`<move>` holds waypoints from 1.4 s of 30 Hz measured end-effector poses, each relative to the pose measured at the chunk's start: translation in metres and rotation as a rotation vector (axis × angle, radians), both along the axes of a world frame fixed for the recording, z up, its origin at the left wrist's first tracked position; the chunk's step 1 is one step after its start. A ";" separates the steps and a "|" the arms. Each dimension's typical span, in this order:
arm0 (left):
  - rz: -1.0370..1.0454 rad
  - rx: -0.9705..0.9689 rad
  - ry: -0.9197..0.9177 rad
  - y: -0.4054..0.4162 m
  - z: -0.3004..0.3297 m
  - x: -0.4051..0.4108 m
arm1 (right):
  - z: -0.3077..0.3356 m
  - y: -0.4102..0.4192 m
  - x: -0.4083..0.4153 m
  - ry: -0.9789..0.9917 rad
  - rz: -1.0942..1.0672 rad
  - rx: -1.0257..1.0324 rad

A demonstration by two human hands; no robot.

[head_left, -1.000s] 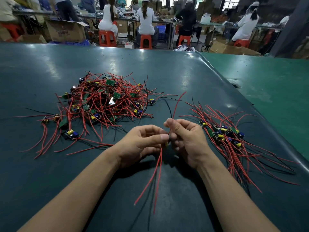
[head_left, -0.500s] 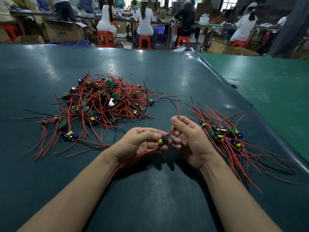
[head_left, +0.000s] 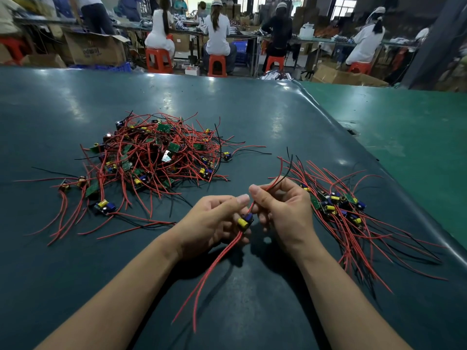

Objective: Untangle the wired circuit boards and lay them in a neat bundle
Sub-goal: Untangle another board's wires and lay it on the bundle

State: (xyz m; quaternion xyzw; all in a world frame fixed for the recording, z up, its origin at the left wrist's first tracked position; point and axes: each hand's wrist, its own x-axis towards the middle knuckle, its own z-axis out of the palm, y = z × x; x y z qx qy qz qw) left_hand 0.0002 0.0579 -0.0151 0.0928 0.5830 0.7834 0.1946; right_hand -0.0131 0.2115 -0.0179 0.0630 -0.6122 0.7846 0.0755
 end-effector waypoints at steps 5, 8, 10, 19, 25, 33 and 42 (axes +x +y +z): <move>-0.024 -0.029 0.046 -0.001 -0.002 0.002 | 0.005 0.002 -0.001 -0.109 0.125 -0.068; -0.069 -0.009 0.060 -0.004 0.000 0.001 | 0.004 0.001 0.000 -0.096 0.136 -0.028; -0.068 -0.008 0.062 -0.004 0.000 0.000 | 0.002 -0.001 0.001 -0.028 0.073 0.035; -0.054 -0.032 0.065 -0.004 -0.002 -0.001 | 0.002 -0.003 0.002 0.020 -0.081 0.175; -0.067 -0.006 0.061 -0.005 -0.003 -0.004 | 0.004 0.004 -0.003 -0.101 0.190 -0.088; -0.059 -0.009 0.061 -0.004 -0.006 -0.005 | -0.001 -0.005 0.003 0.065 -0.111 0.143; -0.071 -0.016 0.060 -0.005 -0.006 -0.005 | 0.008 0.005 -0.002 -0.079 -0.103 -0.170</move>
